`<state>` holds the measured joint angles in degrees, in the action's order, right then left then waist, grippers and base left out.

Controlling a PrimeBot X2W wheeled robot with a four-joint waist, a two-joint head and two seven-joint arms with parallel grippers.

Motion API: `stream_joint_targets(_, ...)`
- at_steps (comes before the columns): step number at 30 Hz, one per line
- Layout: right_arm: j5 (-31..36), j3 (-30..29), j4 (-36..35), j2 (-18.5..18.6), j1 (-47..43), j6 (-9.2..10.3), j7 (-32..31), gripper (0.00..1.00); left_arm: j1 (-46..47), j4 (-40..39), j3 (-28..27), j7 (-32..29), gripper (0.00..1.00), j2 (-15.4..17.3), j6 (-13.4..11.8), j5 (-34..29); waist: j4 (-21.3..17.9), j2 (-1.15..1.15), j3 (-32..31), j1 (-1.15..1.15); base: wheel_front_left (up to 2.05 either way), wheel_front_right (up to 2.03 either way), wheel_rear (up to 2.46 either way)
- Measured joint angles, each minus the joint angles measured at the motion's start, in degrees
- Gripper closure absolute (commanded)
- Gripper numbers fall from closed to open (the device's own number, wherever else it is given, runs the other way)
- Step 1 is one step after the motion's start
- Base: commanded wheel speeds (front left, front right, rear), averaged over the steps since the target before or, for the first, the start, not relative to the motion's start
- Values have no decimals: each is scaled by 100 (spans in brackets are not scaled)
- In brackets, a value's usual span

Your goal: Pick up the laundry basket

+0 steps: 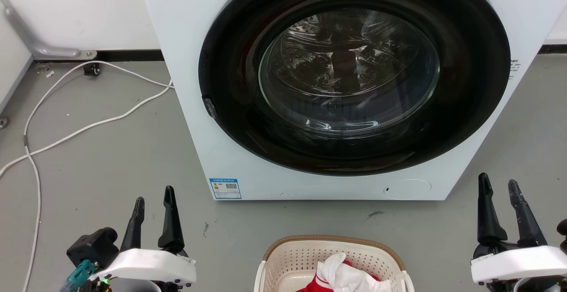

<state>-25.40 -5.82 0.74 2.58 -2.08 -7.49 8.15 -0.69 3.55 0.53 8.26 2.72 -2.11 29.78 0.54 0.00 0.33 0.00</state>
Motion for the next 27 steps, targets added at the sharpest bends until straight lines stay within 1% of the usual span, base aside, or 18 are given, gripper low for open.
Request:
stream_joint_targets(4, 224, -36, -38, 1, -29, 0, 58, 0, -25, -41, 32, 54, 0, 1, -45, -244, 6, 0, -1, 0, 0, 0, 0)
stream_joint_targets(27, 1441, -100, -167, 7, -203, 0, 393, 0, -203, -31, 119, 377, 0, 3, -101, -1571, 32, 0, 14, 0, 0, 0, 0)
